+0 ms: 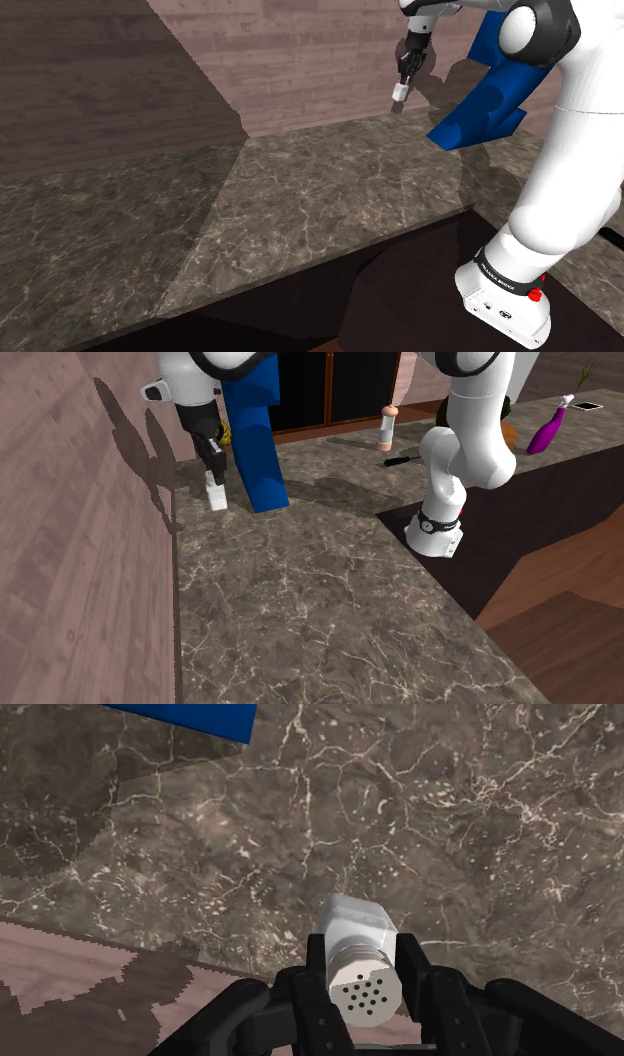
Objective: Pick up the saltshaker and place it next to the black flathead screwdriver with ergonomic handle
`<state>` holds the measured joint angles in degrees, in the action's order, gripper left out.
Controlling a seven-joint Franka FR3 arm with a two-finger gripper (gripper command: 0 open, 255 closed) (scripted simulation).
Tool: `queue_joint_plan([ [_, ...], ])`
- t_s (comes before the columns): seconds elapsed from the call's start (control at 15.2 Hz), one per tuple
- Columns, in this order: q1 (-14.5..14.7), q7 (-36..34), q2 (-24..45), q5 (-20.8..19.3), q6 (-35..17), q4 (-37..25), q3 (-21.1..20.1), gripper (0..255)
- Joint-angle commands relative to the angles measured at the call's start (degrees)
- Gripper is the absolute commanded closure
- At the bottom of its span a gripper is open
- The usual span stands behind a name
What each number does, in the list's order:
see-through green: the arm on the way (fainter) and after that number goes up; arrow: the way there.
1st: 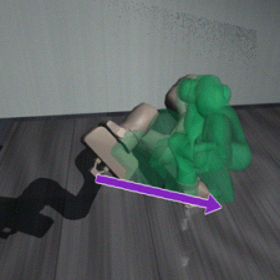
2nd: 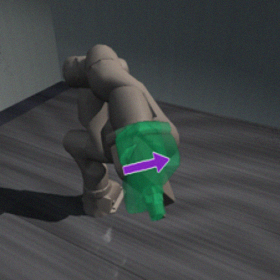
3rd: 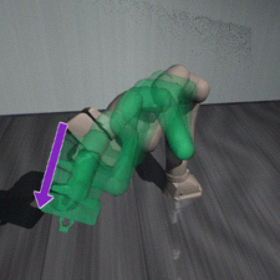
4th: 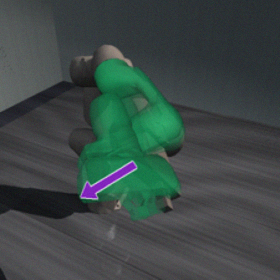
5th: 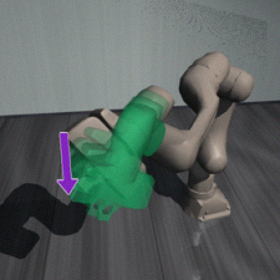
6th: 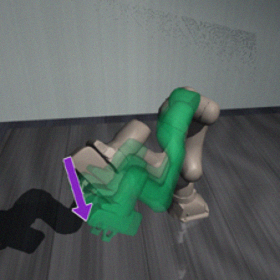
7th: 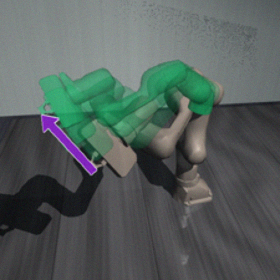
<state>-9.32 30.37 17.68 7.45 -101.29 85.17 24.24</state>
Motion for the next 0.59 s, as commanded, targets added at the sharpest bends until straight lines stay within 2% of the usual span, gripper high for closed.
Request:
queue_joint_plan([
  [0.0,-0.1,0.0,0.0,0.0,1.6,-1.6,0.1,255],
  [0.2,-0.3,0.0,0.2,0.0,3.4,-3.5,0.1,255],
  [0.53,1.9,-0.9,-13.0,-5.2,-1.2,13.1,1.0,255],
])
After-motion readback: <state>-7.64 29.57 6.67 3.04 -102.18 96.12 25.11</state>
